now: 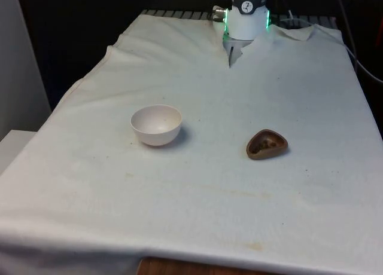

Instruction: Pour the coffee beans from the cup into the bowl.

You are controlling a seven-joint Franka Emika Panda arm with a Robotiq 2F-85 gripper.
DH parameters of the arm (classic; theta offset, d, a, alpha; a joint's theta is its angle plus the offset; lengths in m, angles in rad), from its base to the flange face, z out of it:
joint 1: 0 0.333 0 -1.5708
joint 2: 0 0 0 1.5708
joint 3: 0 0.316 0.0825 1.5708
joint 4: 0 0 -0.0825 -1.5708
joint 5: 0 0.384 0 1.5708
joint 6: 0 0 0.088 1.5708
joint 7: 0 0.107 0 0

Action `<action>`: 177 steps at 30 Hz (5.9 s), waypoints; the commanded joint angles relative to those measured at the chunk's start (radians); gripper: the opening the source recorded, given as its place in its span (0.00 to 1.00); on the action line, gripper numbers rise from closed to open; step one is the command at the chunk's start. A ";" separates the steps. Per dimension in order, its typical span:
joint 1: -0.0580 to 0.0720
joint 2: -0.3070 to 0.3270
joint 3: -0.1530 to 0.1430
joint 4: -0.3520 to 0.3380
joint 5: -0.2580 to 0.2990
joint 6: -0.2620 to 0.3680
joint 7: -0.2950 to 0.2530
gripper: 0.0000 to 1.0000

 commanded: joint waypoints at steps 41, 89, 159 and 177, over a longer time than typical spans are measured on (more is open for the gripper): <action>0.003 0.140 0.073 -0.131 0.071 0.340 -0.239 1.00; 0.035 0.371 0.174 -0.074 -0.333 0.549 0.112 1.00; 0.007 0.560 0.169 0.060 -0.444 0.523 0.060 1.00; 0.010 0.556 0.163 0.049 -0.453 0.518 0.058 1.00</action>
